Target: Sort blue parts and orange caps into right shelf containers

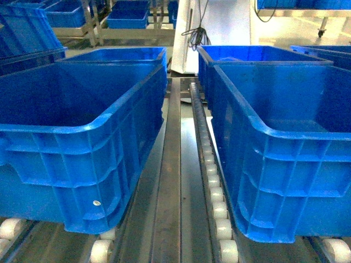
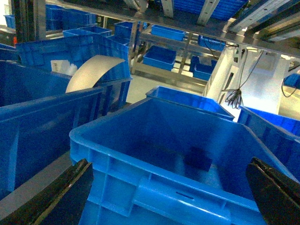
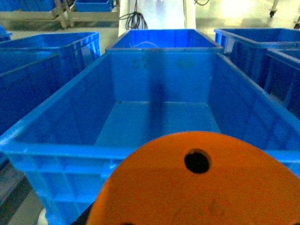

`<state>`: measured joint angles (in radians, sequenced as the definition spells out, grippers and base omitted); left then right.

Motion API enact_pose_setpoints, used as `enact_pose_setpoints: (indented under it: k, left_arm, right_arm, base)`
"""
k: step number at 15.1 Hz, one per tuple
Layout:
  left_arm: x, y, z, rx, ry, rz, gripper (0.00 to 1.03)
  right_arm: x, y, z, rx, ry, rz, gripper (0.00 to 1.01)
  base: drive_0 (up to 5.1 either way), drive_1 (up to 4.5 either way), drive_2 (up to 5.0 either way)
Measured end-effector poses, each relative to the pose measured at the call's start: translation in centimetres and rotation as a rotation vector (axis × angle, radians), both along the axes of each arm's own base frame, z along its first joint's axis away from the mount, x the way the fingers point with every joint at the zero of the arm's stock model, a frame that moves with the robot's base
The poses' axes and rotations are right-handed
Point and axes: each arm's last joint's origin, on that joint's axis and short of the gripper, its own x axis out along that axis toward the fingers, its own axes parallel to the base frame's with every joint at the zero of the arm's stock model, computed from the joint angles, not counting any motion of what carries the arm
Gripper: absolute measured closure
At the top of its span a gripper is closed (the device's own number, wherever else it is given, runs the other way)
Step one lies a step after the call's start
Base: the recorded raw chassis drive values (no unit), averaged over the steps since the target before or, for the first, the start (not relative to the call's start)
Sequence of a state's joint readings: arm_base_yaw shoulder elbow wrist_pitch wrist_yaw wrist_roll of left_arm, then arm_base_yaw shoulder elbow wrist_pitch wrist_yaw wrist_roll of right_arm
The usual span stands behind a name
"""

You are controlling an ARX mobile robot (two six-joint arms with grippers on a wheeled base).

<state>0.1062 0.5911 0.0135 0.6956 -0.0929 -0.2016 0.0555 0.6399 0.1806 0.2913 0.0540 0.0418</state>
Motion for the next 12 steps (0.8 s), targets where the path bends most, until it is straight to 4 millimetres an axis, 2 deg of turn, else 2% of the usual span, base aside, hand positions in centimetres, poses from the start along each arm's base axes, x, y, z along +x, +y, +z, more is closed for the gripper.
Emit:
enact_pose_setpoints:
  k: [3,6,12]
  left_arm:
    - [0.0,0.0,0.0,0.0,0.0,0.0,0.05]
    - [0.0,0.0,0.0,0.0,0.0,0.0,0.05]
    - [0.0,0.0,0.0,0.0,0.0,0.0,0.05]
  right_arm:
    - [2.9,-0.1,1.8,-0.011,-0.084,-0.009,0.59]
    - [7.2,0.1,2.9,-0.057,-0.139,0.004,0.59]
    - [17.2,0.0,2.2,-0.131,-0.096,-0.037,0.59]
  base:
    - [0.0,0.0,0.0]
    - [0.0,0.0,0.0]
    - [0.0,0.0,0.0]
